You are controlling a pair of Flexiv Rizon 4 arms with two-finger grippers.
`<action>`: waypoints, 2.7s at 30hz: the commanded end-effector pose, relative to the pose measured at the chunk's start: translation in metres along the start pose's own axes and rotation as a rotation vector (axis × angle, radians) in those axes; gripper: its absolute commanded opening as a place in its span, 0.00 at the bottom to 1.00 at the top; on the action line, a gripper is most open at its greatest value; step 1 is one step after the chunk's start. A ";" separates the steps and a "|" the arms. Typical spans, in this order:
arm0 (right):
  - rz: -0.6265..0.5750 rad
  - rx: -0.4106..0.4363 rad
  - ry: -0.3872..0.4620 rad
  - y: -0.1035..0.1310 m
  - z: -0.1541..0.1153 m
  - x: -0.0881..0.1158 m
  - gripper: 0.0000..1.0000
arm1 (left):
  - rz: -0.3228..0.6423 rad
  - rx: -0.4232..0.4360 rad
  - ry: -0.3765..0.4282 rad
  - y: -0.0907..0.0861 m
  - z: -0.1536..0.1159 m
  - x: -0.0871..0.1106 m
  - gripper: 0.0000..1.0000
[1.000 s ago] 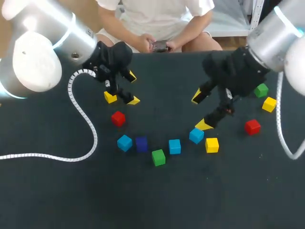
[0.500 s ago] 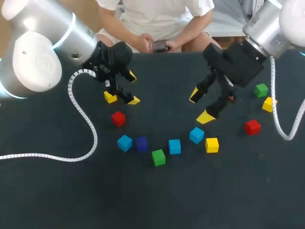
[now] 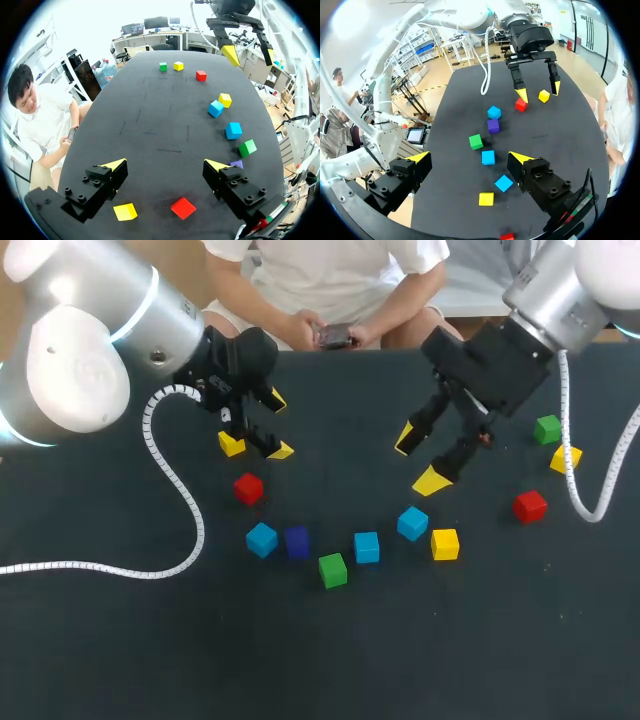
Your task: Place the blue cubes, place green cubes on the blue cubes, place the yellow cubes on the green cubes, then place the red cubes on the yellow cubes, and place purple cube on the red cubes.
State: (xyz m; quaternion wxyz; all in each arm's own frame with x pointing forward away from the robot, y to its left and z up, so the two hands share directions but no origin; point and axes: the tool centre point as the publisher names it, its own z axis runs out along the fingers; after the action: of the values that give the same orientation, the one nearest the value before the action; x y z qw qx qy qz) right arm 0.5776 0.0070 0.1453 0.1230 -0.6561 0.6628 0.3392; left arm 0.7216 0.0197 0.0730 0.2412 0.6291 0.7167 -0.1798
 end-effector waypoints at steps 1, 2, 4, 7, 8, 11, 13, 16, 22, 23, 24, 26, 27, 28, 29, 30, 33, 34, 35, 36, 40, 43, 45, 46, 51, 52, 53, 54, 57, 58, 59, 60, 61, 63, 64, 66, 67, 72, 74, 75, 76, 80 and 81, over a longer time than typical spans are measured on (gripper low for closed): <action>-0.001 0.000 -0.002 0.000 0.000 0.000 1.00 | 0.001 0.001 -0.001 0.001 0.000 0.000 1.00; -0.001 0.000 -0.002 0.000 0.000 0.000 1.00 | 0.001 0.001 -0.001 0.001 0.000 0.000 1.00; -0.001 0.000 -0.002 0.000 0.000 0.000 1.00 | 0.001 0.001 -0.001 0.001 0.000 0.000 1.00; -0.001 0.000 -0.002 0.000 0.000 0.000 1.00 | 0.001 0.001 -0.001 0.001 0.000 0.000 1.00; -0.004 0.012 0.054 0.002 0.001 -0.004 1.00 | 0.001 0.001 -0.001 0.001 0.000 0.000 1.00; -0.041 -0.004 0.253 0.008 0.009 -0.017 1.00 | 0.001 0.001 -0.001 0.001 0.000 0.000 1.00; -0.078 -0.015 0.368 0.014 0.014 -0.027 1.00 | 0.001 0.001 -0.001 0.001 0.000 0.000 1.00; -0.105 0.009 0.517 0.024 0.020 -0.036 1.00 | 0.001 0.001 -0.001 0.001 0.000 0.000 1.00; -0.152 0.023 0.612 0.038 0.038 -0.028 1.00 | 0.001 0.001 -0.001 0.001 0.000 0.000 1.00; -0.161 0.024 0.615 0.039 0.041 -0.024 1.00 | 0.001 0.001 -0.001 0.001 0.000 0.000 1.00; -0.161 0.019 0.618 0.039 0.044 -0.019 1.00 | 0.001 0.001 -0.001 0.001 0.000 0.000 1.00; -0.159 0.025 0.637 0.038 0.050 -0.010 1.00 | 0.001 0.001 -0.001 0.001 0.000 0.000 1.00; -0.158 0.012 0.604 0.037 0.051 -0.005 1.00 | 0.001 0.001 -0.001 0.001 0.000 0.000 1.00; -0.146 0.025 0.598 0.036 0.051 0.000 1.00 | 0.001 0.001 -0.001 0.001 0.000 0.000 1.00; -0.134 0.036 0.597 0.035 0.051 0.005 1.00 | 0.001 0.001 -0.001 0.001 0.000 0.000 1.00; -0.107 0.039 0.564 0.034 0.051 0.009 1.00 | 0.001 0.001 -0.001 0.001 0.000 0.000 1.00; -0.048 0.082 0.509 0.033 0.051 0.019 1.00 | 0.001 0.001 -0.001 0.001 0.000 0.000 1.00; -0.043 0.094 0.486 0.033 0.052 0.022 1.00 | 0.001 0.001 -0.001 0.001 0.000 0.000 1.00; -0.029 0.109 0.474 0.033 0.053 0.025 1.00 | 0.001 0.001 -0.001 0.001 0.000 0.000 1.00; -0.017 0.113 0.455 0.033 0.056 0.029 1.00 | 0.001 0.001 -0.001 0.001 0.000 0.000 1.00; -0.010 0.094 0.408 0.031 0.068 0.041 1.00 | 0.001 0.001 -0.001 0.001 0.000 0.000 1.00; -0.032 0.086 0.367 0.027 0.074 0.047 1.00 | 0.001 0.001 -0.001 0.001 0.000 0.000 1.00; -0.053 0.086 0.345 0.026 0.077 0.048 1.00 | 0.001 0.001 -0.001 0.001 0.000 0.000 1.00; -0.061 0.082 0.340 0.026 0.078 0.049 1.00 | 0.001 0.001 -0.001 0.001 0.000 0.000 1.00; -0.056 0.071 0.292 0.024 0.081 0.051 1.00 | 0.001 0.001 -0.001 0.001 0.000 0.000 1.00; -0.055 0.072 0.293 0.024 0.081 0.051 1.00 | 0.001 0.001 -0.001 0.001 0.000 0.000 1.00; -0.048 0.070 0.285 0.024 0.083 0.051 1.00 | 0.001 0.001 -0.001 0.001 0.000 0.000 1.00; -0.043 0.066 0.274 0.024 0.085 0.051 1.00 | 0.001 0.001 -0.001 0.001 0.000 0.000 1.00; -0.040 0.063 0.264 0.025 0.093 0.051 1.00 | 0.001 0.001 -0.001 0.001 0.000 0.000 1.00; -0.035 0.063 0.261 0.024 0.095 0.052 1.00 | 0.001 0.001 -0.001 0.001 0.000 0.000 1.00; -0.032 0.062 0.256 0.022 0.096 0.053 1.00 | 0.001 0.001 -0.001 0.001 0.000 0.000 1.00; -0.039 0.067 0.238 0.020 0.097 0.053 1.00 | 0.001 0.001 -0.001 0.001 0.000 0.000 1.00; -0.046 0.072 0.232 0.019 0.098 0.054 1.00 | 0.001 0.001 -0.001 0.001 0.000 0.000 1.00; -0.050 0.079 0.230 0.014 0.098 0.054 1.00 | 0.001 0.001 -0.001 0.001 0.000 0.000 1.00; -0.052 0.083 0.232 0.011 0.098 0.055 1.00 | 0.001 0.001 -0.001 0.001 0.000 0.000 1.00; -0.063 0.093 0.230 0.008 0.098 0.055 1.00 | 0.001 0.001 -0.001 0.001 0.000 0.000 1.00; -0.064 0.095 0.230 0.006 0.098 0.055 1.00 | 0.001 0.001 -0.001 0.001 0.000 0.000 1.00; -0.063 0.093 0.238 -0.003 0.098 0.055 1.00 | 0.001 0.001 -0.001 0.001 0.000 0.000 1.00; -0.071 0.091 0.243 -0.004 0.099 0.053 1.00 | 0.001 0.001 -0.001 0.001 0.000 0.000 1.00; -0.074 0.087 0.245 -0.005 0.101 0.053 1.00 | 0.001 0.001 -0.001 0.001 0.000 0.000 1.00; -0.074 0.080 0.249 -0.006 0.103 0.053 1.00 | 0.001 0.001 -0.001 0.001 0.000 0.000 1.00; -0.080 0.063 0.236 -0.008 0.109 0.055 1.00 | 0.001 0.001 -0.001 0.001 0.000 0.000 1.00; -0.079 0.062 0.236 -0.008 0.112 0.056 1.00 | 0.001 0.001 -0.001 0.001 0.000 0.000 1.00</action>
State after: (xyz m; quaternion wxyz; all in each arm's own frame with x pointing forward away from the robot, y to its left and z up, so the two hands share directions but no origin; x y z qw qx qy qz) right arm 0.5431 0.0288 0.0327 0.0802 -0.7127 0.6586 0.2278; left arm 0.7217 0.0197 0.0730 0.2412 0.6291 0.7168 -0.1798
